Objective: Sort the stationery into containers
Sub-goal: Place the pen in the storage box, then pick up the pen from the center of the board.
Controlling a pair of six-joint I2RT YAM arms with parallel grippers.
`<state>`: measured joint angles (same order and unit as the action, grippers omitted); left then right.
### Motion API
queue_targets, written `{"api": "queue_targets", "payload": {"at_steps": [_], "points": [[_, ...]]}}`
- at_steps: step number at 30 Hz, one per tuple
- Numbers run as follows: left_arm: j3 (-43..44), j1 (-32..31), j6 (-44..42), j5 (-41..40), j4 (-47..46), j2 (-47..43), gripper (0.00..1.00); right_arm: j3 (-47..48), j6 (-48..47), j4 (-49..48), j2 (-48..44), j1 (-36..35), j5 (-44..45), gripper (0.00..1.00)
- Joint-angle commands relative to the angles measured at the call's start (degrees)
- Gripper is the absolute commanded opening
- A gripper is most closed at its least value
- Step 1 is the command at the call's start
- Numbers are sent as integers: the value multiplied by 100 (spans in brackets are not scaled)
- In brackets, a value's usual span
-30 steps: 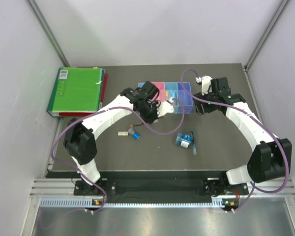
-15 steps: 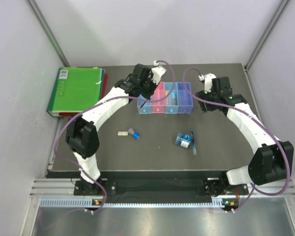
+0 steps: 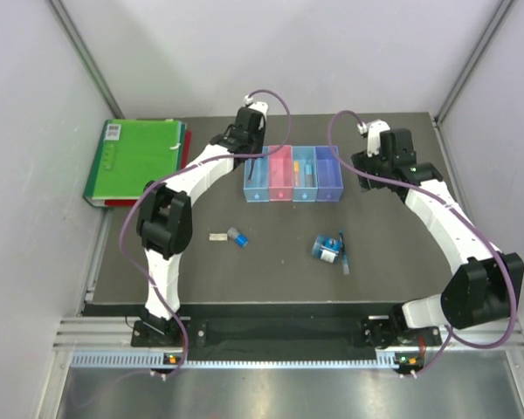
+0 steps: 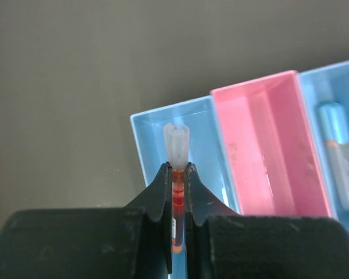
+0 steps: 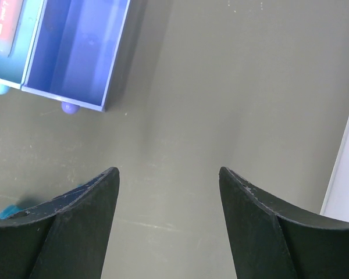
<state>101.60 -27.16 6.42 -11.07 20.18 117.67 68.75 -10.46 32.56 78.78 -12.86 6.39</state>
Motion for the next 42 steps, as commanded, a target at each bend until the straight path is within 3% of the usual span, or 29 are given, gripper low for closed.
{"api": "queue_targets", "payload": {"at_steps": [1,6,9,13,17,18,21,29,42], "points": [[316,140,641,-229,-111,309,0,306,9,-197,5,47,99,70],[237,149,747,-54,-146,441,0,139,254,-57,155,47,-331,70],[237,149,738,43,-173,503,16,16,430,-74,251,47,-569,70],[202,149,721,61,-182,503,15,-107,545,-83,357,38,-743,70],[132,149,703,105,-182,520,44,-379,720,-127,278,21,-946,70],[132,149,695,140,-182,512,57,-458,747,-135,243,12,-973,71],[132,158,703,167,-164,521,70,-809,852,-170,76,-23,-1044,71],[369,167,414,518,-111,196,73,-1373,1011,-276,-48,-14,-1377,71],[-316,105,-1317,773,-147,-1438,79,-1786,1520,-575,199,-462,-1211,68]]}}
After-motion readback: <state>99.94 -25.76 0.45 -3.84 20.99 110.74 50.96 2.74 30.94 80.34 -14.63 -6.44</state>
